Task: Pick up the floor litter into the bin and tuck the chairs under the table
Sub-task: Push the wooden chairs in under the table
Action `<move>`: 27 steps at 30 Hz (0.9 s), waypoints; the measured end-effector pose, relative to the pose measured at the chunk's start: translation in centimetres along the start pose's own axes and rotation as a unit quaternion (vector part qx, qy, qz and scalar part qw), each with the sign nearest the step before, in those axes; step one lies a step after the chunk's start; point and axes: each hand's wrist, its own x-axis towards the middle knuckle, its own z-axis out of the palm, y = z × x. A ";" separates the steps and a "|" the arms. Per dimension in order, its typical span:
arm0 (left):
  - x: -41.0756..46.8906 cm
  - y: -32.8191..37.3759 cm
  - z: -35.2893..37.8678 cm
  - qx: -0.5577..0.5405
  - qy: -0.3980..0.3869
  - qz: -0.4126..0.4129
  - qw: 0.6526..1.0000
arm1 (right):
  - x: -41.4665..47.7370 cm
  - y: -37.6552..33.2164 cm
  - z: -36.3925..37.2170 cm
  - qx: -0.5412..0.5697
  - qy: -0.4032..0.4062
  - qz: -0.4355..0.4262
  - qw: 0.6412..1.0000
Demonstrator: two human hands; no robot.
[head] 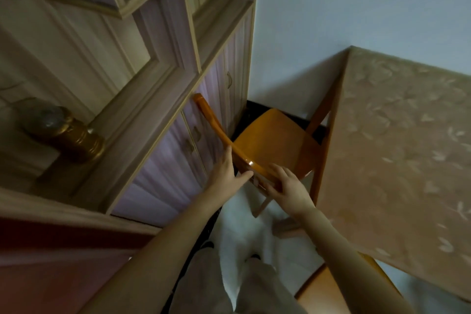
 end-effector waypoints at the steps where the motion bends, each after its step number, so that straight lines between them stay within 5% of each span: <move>1: 0.6 -0.2 0.1 -0.041 0.004 -0.009 0.999 | 0.3 -0.1 0.3 0.014 -0.002 0.012 1.000; 7: 4.7 -2.5 1.0 -0.280 -0.011 -0.093 0.955 | 0.9 -0.4 1.1 0.037 0.027 0.040 0.998; 17: 6.5 -3.7 1.9 -0.298 0.022 -0.031 0.954 | 0.1 -1.4 2.4 0.057 0.119 0.081 0.988; 27: 9.7 -3.6 0.0 -0.242 -0.063 0.008 0.968 | 0.4 -3.0 4.0 0.073 0.189 0.111 0.973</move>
